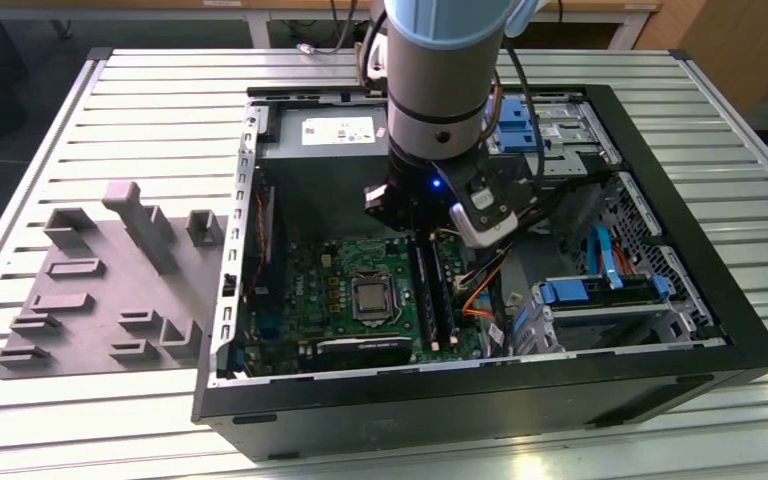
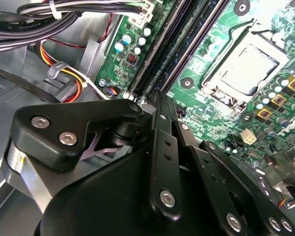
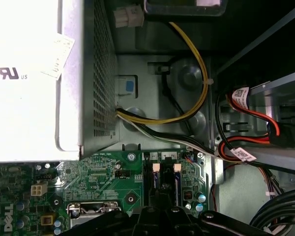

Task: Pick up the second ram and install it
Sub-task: 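Press down the second ram until it locks into place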

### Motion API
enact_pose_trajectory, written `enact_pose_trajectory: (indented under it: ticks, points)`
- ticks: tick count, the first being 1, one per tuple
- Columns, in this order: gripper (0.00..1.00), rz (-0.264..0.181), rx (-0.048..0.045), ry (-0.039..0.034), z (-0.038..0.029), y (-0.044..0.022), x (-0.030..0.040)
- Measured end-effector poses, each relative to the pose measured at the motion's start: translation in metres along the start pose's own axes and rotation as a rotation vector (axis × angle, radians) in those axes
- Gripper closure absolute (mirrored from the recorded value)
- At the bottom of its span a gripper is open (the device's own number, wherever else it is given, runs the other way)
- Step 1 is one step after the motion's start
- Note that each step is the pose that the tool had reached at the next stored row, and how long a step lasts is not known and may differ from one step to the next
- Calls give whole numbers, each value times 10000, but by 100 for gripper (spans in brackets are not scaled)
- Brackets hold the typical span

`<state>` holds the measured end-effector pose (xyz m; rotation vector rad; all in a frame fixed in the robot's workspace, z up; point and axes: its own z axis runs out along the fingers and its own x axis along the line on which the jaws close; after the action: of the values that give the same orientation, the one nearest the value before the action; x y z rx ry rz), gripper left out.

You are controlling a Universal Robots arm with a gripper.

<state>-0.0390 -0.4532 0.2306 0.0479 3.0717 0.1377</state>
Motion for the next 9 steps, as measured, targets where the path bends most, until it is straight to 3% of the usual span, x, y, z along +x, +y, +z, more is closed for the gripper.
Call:
enact_pose_trajectory:
  ticks: [9]
  points:
    - [89,0,0,0,-2,-25,-1]
